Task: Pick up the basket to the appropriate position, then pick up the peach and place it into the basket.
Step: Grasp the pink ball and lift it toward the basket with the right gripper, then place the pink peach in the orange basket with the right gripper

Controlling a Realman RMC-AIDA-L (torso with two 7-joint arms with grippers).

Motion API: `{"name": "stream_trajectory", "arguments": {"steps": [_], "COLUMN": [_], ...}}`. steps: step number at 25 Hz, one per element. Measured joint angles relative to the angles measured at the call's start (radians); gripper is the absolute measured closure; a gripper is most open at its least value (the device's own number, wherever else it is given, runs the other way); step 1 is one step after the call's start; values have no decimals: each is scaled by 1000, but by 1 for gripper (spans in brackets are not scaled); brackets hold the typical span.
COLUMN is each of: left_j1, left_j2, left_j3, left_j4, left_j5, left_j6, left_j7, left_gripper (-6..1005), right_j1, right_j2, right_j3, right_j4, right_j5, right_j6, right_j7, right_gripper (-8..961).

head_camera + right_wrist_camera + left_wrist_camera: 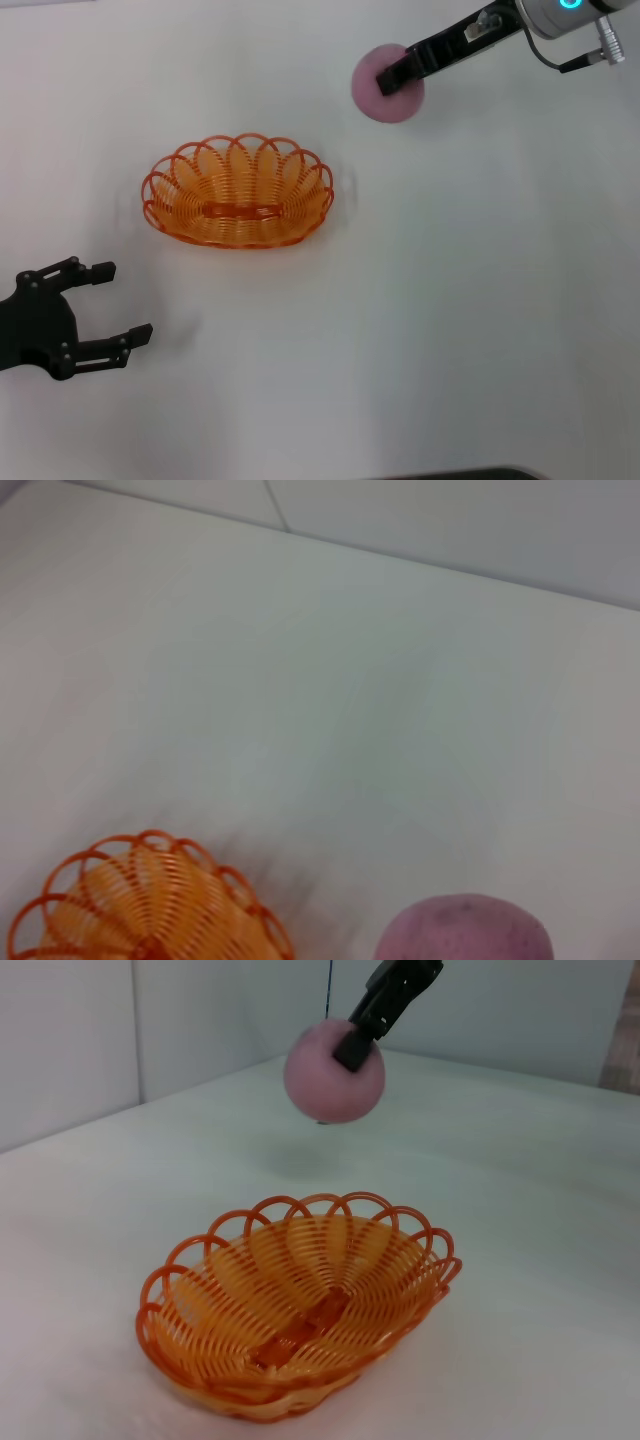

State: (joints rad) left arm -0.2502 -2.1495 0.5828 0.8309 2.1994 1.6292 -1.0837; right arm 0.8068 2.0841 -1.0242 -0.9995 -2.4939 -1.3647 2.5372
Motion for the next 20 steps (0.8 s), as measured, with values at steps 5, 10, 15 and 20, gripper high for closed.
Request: {"name": "stream_trajectory", "arguments": {"steps": [5, 10, 15, 20], "left_j1": [-7, -8, -8, -8], "left_j2": [-1, 0, 0, 0], "left_j3": [-1, -2, -2, -5], "left_j4": [3, 4, 4, 4], "left_j5": [1, -3, -5, -5], "left_j6": [0, -2, -2, -1], "left_j7": [-22, -23, -24, -25], "left_gripper": [108, 108, 108, 108], "right_j1": [1, 0, 8, 31], "right_j2": [6, 8, 11, 12], "right_j3": [-27, -110, -222, -284], "right_j4": [8, 11, 45, 121], "right_j5": [82, 167, 230, 241], "right_j6": [-18, -28, -15, 44], "right_j7": [-38, -46, -49, -56], "right_gripper": [581, 580, 579, 578]}}
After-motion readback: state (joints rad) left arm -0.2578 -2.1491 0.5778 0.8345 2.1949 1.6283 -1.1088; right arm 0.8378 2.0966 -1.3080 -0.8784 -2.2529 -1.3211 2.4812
